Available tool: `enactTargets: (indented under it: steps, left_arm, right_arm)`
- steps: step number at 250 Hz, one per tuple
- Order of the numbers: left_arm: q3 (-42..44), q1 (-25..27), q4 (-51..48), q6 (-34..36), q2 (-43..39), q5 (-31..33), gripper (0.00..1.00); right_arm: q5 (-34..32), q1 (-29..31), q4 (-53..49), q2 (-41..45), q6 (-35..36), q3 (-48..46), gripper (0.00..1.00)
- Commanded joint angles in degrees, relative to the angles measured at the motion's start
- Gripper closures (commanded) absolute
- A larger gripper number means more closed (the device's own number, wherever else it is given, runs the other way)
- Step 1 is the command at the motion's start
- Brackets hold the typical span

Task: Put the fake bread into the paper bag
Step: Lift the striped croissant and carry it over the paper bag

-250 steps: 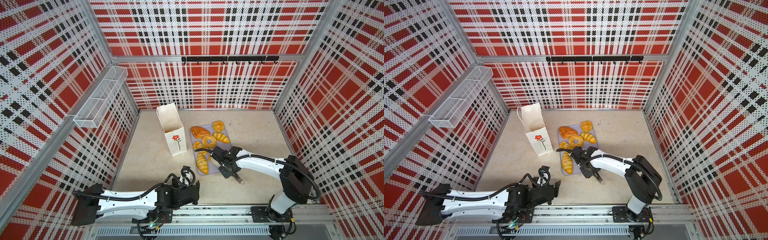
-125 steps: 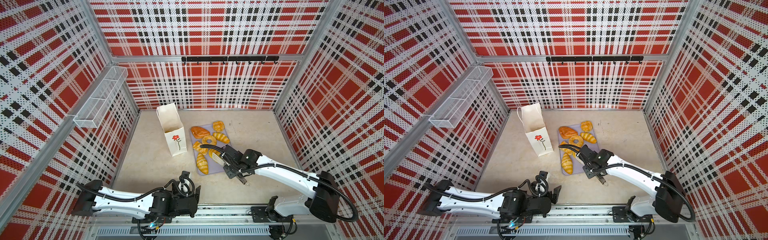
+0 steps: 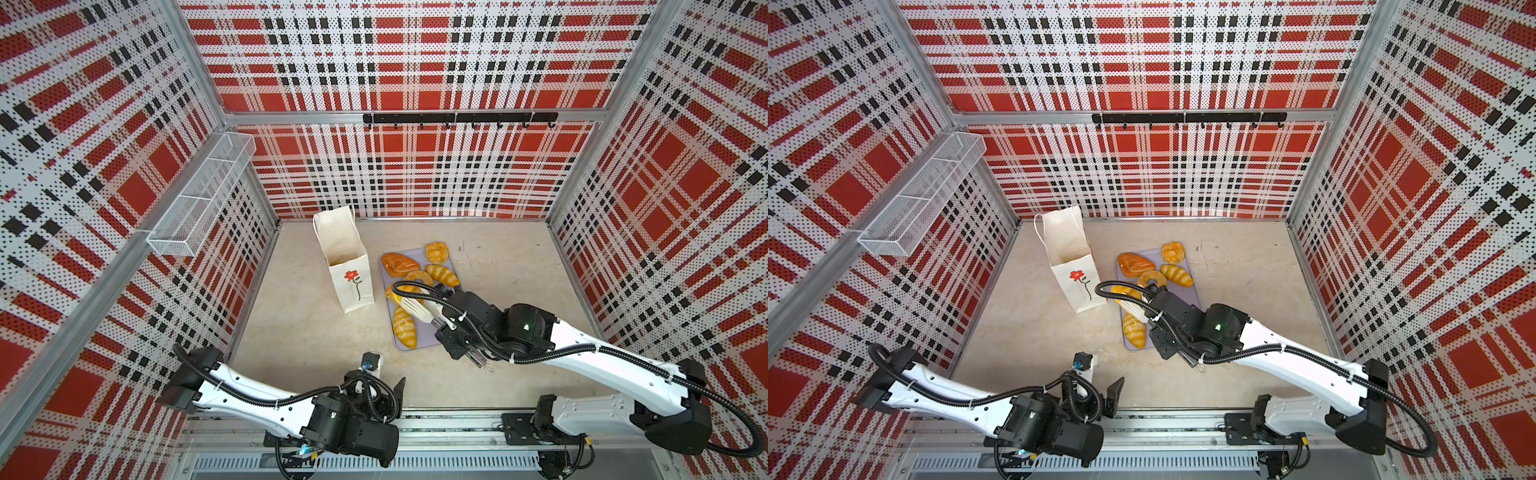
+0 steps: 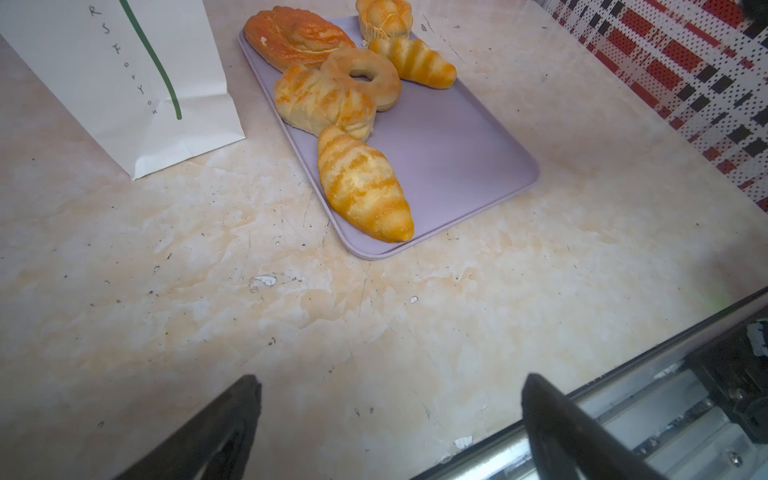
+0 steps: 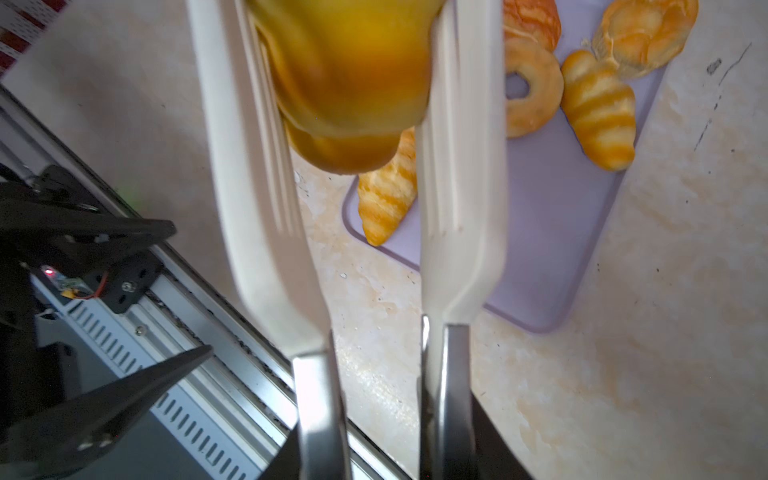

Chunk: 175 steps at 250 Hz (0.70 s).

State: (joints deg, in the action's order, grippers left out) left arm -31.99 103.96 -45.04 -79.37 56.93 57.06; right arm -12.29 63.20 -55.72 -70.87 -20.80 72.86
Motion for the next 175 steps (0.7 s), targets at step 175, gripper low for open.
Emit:
enactTargets:
  steps: [175]
  left_arm:
    - [0.7, 1.5, -12.1, -12.8, -4.9, 5.2, 0.00]
  right_arm:
    - [0.7, -4.0, 11.8, -31.7, 14.8, 38.9, 0.56]
